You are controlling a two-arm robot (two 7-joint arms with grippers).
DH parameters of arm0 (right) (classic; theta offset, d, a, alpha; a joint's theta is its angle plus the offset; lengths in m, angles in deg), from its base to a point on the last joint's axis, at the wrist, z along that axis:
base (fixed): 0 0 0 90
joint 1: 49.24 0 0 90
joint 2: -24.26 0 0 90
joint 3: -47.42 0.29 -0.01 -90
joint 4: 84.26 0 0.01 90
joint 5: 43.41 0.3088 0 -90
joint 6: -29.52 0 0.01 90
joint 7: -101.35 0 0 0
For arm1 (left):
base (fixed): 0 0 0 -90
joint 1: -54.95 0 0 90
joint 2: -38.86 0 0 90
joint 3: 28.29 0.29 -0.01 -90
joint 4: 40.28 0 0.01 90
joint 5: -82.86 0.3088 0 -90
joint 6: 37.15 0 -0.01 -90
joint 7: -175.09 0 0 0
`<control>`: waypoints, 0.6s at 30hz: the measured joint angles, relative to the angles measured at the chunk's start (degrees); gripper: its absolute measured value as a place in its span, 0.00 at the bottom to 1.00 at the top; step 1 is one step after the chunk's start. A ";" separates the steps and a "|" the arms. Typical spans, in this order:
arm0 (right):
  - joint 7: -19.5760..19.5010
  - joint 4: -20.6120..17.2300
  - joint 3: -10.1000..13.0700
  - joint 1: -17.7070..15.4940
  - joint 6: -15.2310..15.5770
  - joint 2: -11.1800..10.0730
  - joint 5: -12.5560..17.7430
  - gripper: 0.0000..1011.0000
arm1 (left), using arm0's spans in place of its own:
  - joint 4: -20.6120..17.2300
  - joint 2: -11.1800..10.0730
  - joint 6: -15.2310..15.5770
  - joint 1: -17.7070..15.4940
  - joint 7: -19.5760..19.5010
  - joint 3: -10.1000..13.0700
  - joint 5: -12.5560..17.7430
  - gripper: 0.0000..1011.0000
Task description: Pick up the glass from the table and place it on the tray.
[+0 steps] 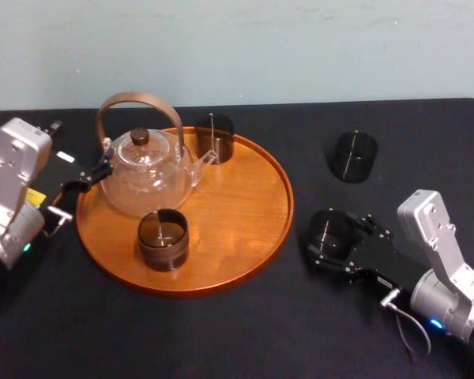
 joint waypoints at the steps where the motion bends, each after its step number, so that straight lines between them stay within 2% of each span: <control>1: 0.12 0.18 -0.09 0.17 0.01 0.10 0.00 0.99 | 0.00 0.00 0.00 0.00 0.00 0.00 0.00 1.00; 8: 2.42 2.07 -0.73 1.70 0.81 0.94 1.65 0.99 | 0.00 0.00 0.00 0.00 0.00 0.00 0.00 1.00; 18: 2.14 1.85 -0.72 1.49 0.75 0.84 1.47 0.99 | 0.00 0.00 0.00 0.00 -0.01 0.00 0.00 1.00</control>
